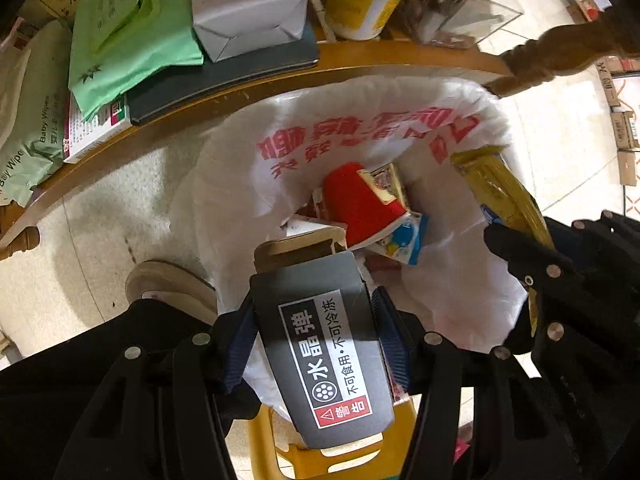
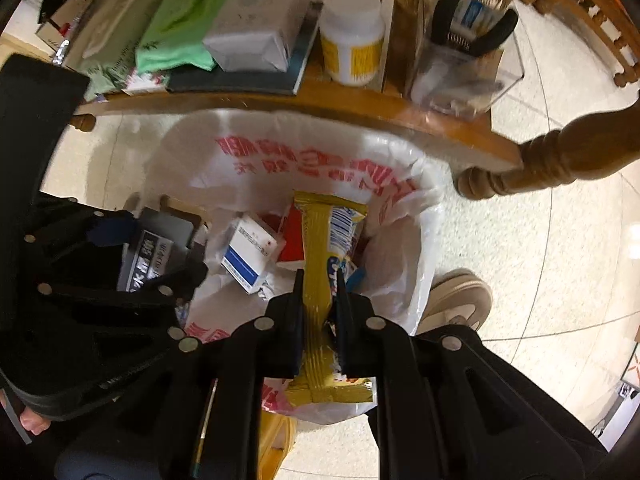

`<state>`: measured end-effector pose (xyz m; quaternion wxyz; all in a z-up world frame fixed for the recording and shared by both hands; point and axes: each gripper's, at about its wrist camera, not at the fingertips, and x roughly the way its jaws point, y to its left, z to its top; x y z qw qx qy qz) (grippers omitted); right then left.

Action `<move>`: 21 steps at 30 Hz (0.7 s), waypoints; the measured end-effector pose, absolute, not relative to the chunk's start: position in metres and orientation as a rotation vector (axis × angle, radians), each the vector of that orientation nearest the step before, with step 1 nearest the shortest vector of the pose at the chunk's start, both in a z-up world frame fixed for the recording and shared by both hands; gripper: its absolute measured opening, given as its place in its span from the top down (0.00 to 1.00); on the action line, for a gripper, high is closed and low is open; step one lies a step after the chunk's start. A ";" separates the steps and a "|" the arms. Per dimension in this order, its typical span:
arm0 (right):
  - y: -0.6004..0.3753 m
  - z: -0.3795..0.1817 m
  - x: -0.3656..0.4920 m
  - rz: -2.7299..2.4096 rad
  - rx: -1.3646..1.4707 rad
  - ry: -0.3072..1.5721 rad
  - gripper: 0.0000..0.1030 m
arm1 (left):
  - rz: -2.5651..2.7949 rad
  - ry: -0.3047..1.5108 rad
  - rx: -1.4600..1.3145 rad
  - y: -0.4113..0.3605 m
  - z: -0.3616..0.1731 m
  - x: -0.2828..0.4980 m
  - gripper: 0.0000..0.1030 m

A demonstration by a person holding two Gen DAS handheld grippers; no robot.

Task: Collect trash
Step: 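Open both tools to drop the black box and wrapper into the bag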

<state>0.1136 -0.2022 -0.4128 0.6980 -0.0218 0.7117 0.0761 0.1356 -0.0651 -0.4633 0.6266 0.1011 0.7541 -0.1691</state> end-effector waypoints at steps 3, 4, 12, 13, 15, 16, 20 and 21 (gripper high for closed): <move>-0.203 -0.424 0.116 0.163 -0.051 1.610 0.87 | -0.375 1.754 0.205 -0.061 -0.470 0.141 0.47; -0.202 -0.426 0.117 0.162 -0.044 1.617 0.87 | -0.377 1.762 0.193 -0.061 -0.472 0.143 0.47; -0.202 -0.444 0.121 0.178 0.055 1.670 0.87 | -0.362 1.781 0.201 -0.068 -0.480 0.146 0.46; -0.203 -0.443 0.121 0.181 0.066 1.673 0.87 | -0.361 1.782 0.203 -0.068 -0.479 0.146 0.46; -0.203 -0.442 0.121 0.177 0.060 1.668 0.87 | -0.363 1.787 0.200 -0.069 -0.479 0.145 0.46; -0.203 -0.442 0.120 0.176 0.055 1.667 0.87 | -0.362 1.789 0.200 -0.070 -0.480 0.146 0.46; -0.205 -0.445 0.118 0.176 0.067 1.674 0.87 | -0.359 1.795 0.206 -0.071 -0.482 0.145 0.46; -0.206 -0.446 0.118 0.174 0.077 1.674 0.87 | -0.361 1.796 0.205 -0.071 -0.482 0.145 0.46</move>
